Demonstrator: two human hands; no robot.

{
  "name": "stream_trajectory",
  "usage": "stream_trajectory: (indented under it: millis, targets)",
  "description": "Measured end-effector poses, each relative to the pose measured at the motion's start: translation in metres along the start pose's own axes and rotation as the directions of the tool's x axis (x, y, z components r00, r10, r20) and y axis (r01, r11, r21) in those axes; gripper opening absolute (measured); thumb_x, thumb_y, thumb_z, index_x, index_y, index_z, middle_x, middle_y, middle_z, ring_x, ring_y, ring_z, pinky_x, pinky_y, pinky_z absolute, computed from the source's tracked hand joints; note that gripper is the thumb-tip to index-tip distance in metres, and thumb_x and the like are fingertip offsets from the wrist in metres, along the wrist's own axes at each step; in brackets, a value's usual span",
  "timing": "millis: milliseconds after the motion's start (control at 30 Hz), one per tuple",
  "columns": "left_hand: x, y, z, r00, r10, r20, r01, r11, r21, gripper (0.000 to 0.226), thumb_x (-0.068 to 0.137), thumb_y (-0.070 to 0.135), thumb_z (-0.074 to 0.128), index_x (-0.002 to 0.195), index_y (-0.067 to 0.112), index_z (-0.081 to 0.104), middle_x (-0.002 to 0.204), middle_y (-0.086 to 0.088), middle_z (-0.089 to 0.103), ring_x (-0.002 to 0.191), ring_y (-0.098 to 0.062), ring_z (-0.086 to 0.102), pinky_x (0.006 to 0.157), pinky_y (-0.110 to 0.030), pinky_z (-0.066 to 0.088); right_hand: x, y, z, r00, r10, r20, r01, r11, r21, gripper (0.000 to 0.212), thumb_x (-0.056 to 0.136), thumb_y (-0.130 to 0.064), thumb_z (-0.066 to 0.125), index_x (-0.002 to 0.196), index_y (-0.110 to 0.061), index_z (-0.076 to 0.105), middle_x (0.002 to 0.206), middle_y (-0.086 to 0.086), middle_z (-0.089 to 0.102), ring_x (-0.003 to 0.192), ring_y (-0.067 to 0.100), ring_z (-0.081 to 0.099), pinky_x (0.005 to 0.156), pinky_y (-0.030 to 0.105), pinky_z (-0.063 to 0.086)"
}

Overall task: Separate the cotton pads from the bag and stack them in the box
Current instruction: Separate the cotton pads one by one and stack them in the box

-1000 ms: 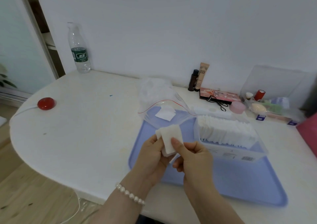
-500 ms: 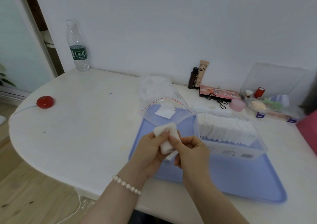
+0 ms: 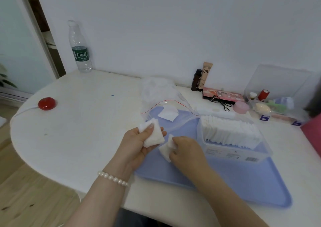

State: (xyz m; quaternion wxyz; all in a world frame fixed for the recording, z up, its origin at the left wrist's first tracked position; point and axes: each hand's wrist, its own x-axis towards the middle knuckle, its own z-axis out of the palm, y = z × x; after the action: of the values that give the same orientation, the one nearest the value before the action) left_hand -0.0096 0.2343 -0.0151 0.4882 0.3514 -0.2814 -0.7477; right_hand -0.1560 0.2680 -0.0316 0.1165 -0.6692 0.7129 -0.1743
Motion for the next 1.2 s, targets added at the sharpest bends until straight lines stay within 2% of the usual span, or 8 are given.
stream_trajectory:
  millis: [67, 267, 300, 367, 467, 767, 1033, 1200]
  targets:
    - [0.0, 0.0, -0.001, 1.0, -0.001, 0.006, 0.0, 1.0, 0.021, 0.019, 0.094, 0.007, 0.049, 0.102, -0.006, 0.059, 0.086, -0.015, 0.073, 0.075, -0.023, 0.072, 0.062, -0.029, 0.059, 0.003, 0.001, 0.001, 0.998, -0.025, -0.049, 0.024, 0.999, -0.028, 0.031, 0.087, -0.008, 0.045, 0.059, -0.013, 0.033, 0.085, 0.013, 0.056, 0.076, 0.023, 0.045, 0.058, 0.028, 0.024]
    - [0.001, -0.005, -0.002, 0.999, -0.033, 0.027, 0.029, 0.992, 0.122, 0.018, 0.091, 0.01, 0.053, 0.103, -0.001, 0.061, 0.092, -0.014, 0.072, 0.077, -0.023, 0.071, 0.066, -0.033, 0.058, -0.002, 0.005, -0.029, 0.868, -0.082, -0.49, 0.179, 0.972, 0.155, 0.012, 0.082, -0.005, 0.061, 0.08, -0.003, 0.072, 0.07, 0.008, 0.068, 0.062, 0.023, 0.061, 0.058, 0.021, 0.04]
    - [0.002, -0.006, -0.001, 0.999, -0.043, 0.028, 0.039, 0.991, 0.131, 0.018, 0.09, 0.01, 0.054, 0.102, -0.001, 0.062, 0.091, -0.014, 0.072, 0.076, -0.023, 0.071, 0.065, -0.033, 0.058, -0.005, 0.001, -0.045, 0.897, -0.039, -0.441, 0.192, 0.932, 0.307, 0.011, 0.083, -0.002, 0.062, 0.081, -0.004, 0.073, 0.069, 0.007, 0.069, 0.061, 0.022, 0.061, 0.06, 0.022, 0.042]
    - [0.002, -0.009, 0.002, 0.997, -0.064, 0.052, 0.056, 0.987, 0.15, 0.019, 0.089, 0.011, 0.055, 0.101, -0.001, 0.063, 0.087, -0.013, 0.072, 0.073, -0.02, 0.07, 0.065, -0.033, 0.058, -0.012, -0.007, -0.083, 0.994, -0.08, -0.078, 0.111, 0.7, 0.706, 0.016, 0.08, 0.008, 0.062, 0.078, -0.005, 0.072, 0.066, 0.004, 0.07, 0.058, 0.017, 0.063, 0.057, 0.026, 0.05]
    - [-0.001, -0.011, 0.01, 0.988, -0.098, 0.117, 0.07, 0.972, 0.225, 0.025, 0.092, 0.015, 0.054, 0.105, -0.004, 0.064, 0.087, -0.013, 0.07, 0.074, -0.02, 0.067, 0.061, -0.031, 0.057, -0.011, -0.011, -0.11, 0.912, -0.316, 0.261, -0.039, 0.567, 0.823, 0.018, 0.073, 0.012, 0.065, 0.08, -0.004, 0.068, 0.068, 0.008, 0.07, 0.057, 0.017, 0.065, 0.048, 0.023, 0.051]
    - [-0.01, -0.014, 0.02, 0.956, -0.187, 0.226, 0.106, 0.938, 0.329, 0.048, 0.095, 0.042, 0.041, 0.113, 0.005, 0.065, 0.097, -0.017, 0.069, 0.085, -0.025, 0.065, 0.058, -0.029, 0.053, 0.015, -0.016, -0.089, 0.931, -0.249, 0.267, 0.048, 0.809, 0.586, 0.024, 0.069, 0.008, 0.075, 0.074, -0.007, 0.058, 0.054, 0.0, 0.065, 0.044, 0.022, 0.059, 0.042, 0.026, 0.048]
    - [-0.011, -0.015, 0.017, 0.944, -0.221, 0.245, 0.13, 0.931, 0.341, 0.065, 0.086, 0.062, 0.029, 0.103, 0.013, 0.069, 0.098, -0.017, 0.071, 0.093, -0.028, 0.066, 0.083, -0.042, 0.051, 0.017, -0.016, -0.079, 0.923, -0.21, 0.321, 0.03, 0.874, 0.485, 0.023, 0.073, 0.004, 0.073, 0.073, -0.011, 0.056, 0.056, 0.001, 0.062, 0.042, 0.019, 0.059, 0.041, 0.024, 0.044]
    - [-0.017, -0.017, 0.012, 0.921, -0.202, 0.335, 0.024, 0.884, 0.467, 0.025, 0.072, 0.014, 0.075, 0.097, 0.008, 0.07, 0.096, -0.007, 0.072, 0.096, -0.022, 0.067, 0.079, -0.032, 0.056, 0.018, -0.015, -0.079, 0.918, -0.176, 0.356, 0.009, 0.905, 0.425, 0.016, 0.076, -0.003, 0.073, 0.076, -0.01, 0.058, 0.051, -0.005, 0.062, 0.041, 0.016, 0.058, 0.041, 0.021, 0.044]
